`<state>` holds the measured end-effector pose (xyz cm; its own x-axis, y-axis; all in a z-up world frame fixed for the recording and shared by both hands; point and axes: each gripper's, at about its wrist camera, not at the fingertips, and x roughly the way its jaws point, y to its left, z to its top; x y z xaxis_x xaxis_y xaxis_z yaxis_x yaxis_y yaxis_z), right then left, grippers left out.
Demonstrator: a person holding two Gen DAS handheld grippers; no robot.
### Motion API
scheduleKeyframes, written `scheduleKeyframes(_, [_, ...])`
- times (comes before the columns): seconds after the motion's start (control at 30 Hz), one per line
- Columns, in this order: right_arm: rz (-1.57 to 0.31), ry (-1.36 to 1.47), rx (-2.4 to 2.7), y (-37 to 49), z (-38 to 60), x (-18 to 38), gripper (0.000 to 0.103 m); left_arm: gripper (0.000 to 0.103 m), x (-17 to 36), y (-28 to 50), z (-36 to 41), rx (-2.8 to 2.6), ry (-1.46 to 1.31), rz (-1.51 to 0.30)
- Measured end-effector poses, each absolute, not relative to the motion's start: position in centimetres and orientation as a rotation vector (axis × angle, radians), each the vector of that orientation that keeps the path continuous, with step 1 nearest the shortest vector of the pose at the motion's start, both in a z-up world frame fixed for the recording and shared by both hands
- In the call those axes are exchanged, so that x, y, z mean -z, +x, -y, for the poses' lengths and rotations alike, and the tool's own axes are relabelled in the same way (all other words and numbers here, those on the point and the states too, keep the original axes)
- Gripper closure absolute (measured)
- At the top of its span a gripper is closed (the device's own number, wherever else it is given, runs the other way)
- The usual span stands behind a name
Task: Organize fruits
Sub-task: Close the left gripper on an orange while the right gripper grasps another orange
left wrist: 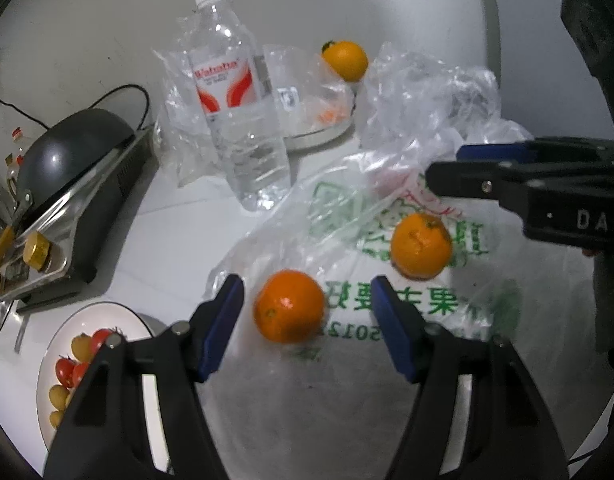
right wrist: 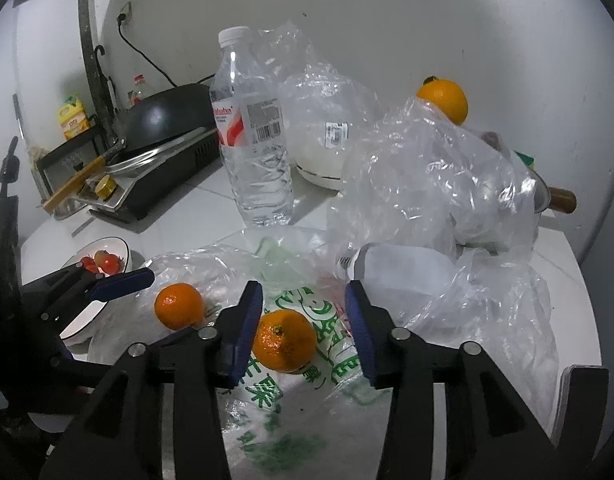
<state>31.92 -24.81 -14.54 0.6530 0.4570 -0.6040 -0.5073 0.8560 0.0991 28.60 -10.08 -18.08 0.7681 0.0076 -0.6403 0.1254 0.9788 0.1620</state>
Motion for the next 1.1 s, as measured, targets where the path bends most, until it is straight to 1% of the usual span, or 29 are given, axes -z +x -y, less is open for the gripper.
scheduleKeyframes(0.17, [-0.692,-0.088,-0.555,32.5,24.2,15.4,0.057,0.036,18.8,30.0,9.5,0.073,0.177,-0.761])
scheduleKeyframes(0.47, [-0.767,-0.119,-0.580,33.0,23.4,16.9,0.057,0.037,19.6,31.4,8.9,0.060,0.169,-0.804])
scheduleKeyframes(0.6, [-0.788,-0.132,-0.598,32.8,22.9,17.2,0.053,0.048,19.9,31.7,8.9,0.062,0.171,-0.817])
scheduleKeyframes(0.77, [-0.823,-0.142,-0.607,33.0,22.5,17.8,0.052,0.059,20.3,32.0,8.8,0.064,0.195,-0.842])
scheduleKeyframes(0.93, [-0.827,-0.144,-0.604,33.0,22.4,17.9,0.052,0.059,20.2,31.5,9.0,0.078,0.207,-0.828])
scheduleKeyframes(1.0, [-0.830,-0.148,-0.595,33.0,22.4,18.0,0.055,0.060,20.1,31.1,9.2,0.083,0.210,-0.822])
scheduleKeyframes(1.1, [-0.825,-0.159,-0.588,32.9,22.2,18.0,0.055,0.060,20.0,30.7,9.4,0.091,0.213,-0.814])
